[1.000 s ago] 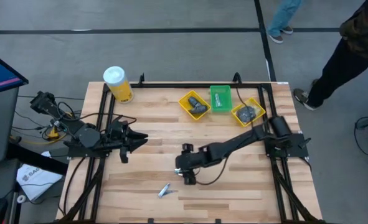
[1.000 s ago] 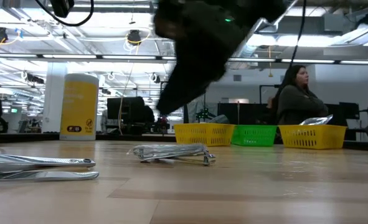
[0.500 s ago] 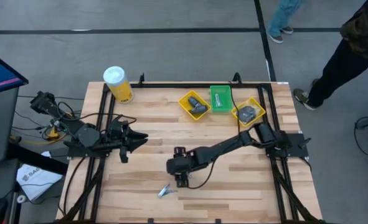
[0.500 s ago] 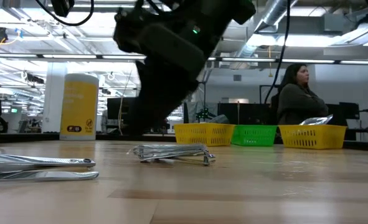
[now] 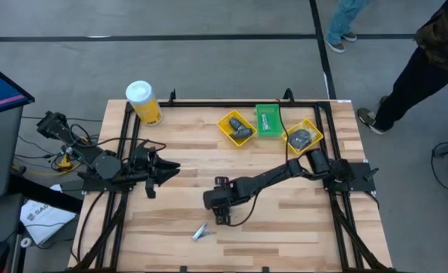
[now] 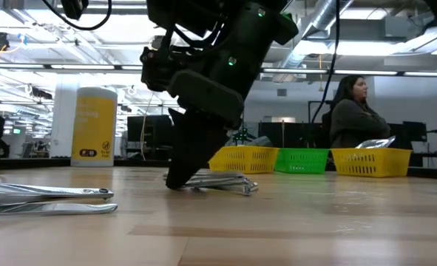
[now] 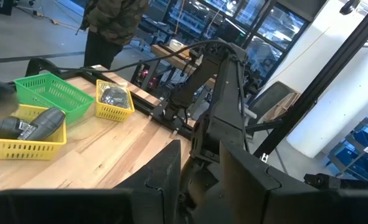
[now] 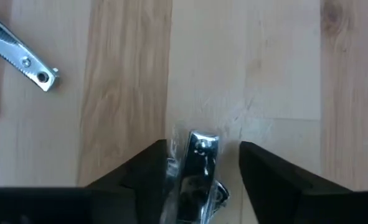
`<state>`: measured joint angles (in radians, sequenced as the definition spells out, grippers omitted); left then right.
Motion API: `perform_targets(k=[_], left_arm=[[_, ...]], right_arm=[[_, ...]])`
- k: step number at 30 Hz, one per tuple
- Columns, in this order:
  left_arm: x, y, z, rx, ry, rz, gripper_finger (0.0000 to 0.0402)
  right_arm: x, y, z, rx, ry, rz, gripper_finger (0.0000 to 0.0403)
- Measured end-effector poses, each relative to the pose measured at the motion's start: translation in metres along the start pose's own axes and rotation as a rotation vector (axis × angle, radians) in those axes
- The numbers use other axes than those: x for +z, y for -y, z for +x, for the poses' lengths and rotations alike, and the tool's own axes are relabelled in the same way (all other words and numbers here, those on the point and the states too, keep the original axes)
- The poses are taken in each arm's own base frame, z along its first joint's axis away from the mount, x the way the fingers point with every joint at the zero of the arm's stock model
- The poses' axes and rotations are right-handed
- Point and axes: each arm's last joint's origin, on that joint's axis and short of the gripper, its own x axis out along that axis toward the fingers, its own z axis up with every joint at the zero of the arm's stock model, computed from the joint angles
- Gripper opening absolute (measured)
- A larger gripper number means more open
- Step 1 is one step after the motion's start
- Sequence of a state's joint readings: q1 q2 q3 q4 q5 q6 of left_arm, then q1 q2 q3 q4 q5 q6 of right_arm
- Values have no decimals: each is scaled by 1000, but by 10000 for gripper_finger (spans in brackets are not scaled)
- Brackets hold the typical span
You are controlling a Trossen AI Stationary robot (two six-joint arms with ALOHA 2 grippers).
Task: Pick & Place Travel size toiletries
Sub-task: Put the silver nail cutter into the green basket
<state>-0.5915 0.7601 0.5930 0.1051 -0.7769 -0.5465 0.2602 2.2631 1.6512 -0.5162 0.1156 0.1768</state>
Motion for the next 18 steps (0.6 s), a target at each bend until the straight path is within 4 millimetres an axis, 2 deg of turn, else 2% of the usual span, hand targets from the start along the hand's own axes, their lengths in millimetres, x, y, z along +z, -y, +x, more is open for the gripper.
perform_targets(k=[10,15,18], left_arm=[[0,0,0,0,0,0,104],[0,0,0,0,0,0,104],[0,0,0,0,0,0,104]], right_arm=[[1,8,1,56,-15,20,56],[1,9,1,56,-14,21,49],[2,9,1,55,-11,29,66]])
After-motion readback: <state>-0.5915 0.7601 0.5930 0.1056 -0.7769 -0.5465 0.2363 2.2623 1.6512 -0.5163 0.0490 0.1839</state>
